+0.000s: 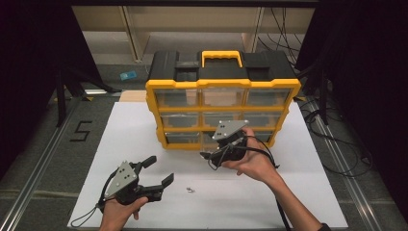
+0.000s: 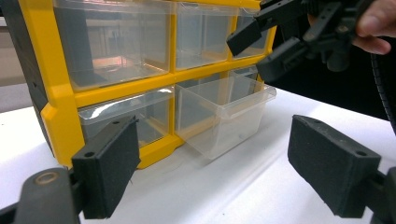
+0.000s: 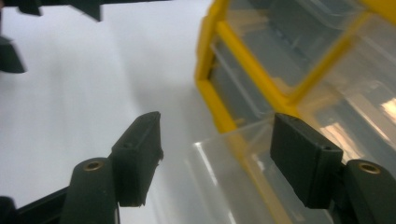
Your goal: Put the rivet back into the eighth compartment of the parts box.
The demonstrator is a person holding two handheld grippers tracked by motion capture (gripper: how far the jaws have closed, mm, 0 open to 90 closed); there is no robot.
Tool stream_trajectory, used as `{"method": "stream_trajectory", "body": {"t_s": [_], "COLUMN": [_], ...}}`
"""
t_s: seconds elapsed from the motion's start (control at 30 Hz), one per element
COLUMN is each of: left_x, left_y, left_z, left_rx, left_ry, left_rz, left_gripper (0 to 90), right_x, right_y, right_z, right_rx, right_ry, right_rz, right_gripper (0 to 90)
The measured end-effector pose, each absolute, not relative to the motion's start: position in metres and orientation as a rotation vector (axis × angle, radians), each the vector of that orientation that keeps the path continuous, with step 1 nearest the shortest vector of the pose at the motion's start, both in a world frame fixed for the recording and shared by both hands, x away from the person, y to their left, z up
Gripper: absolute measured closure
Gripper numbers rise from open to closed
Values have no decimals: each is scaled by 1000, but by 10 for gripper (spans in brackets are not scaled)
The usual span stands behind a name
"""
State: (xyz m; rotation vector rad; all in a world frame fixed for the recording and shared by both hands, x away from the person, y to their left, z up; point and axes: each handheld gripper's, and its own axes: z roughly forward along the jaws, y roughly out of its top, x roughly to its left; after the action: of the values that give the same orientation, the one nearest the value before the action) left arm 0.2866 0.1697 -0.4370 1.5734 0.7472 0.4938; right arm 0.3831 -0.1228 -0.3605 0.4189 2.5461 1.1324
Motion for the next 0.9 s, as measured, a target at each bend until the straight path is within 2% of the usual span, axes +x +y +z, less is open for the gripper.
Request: {"method": "stream_trajectory", "body": {"t_s": [0.43, 0.7, 0.9], "left_x": [287, 287, 287], "left_y": [170, 171, 171], "left_z": [-436, -436, -436], "left_rx": [1571, 1569, 1569], "left_ry": [748, 750, 749], "left_rz": [499, 500, 501], "left_gripper": [168, 168, 168], "right_x": [356, 353, 354], "right_y": [-96, -81, -72], "right_z": [-368, -394, -418], "right_rx": [250, 193, 175], "right_ry": [2643, 2738, 2821], "right_rz": [1127, 1027, 940], "right_gripper": [330, 328, 359]}}
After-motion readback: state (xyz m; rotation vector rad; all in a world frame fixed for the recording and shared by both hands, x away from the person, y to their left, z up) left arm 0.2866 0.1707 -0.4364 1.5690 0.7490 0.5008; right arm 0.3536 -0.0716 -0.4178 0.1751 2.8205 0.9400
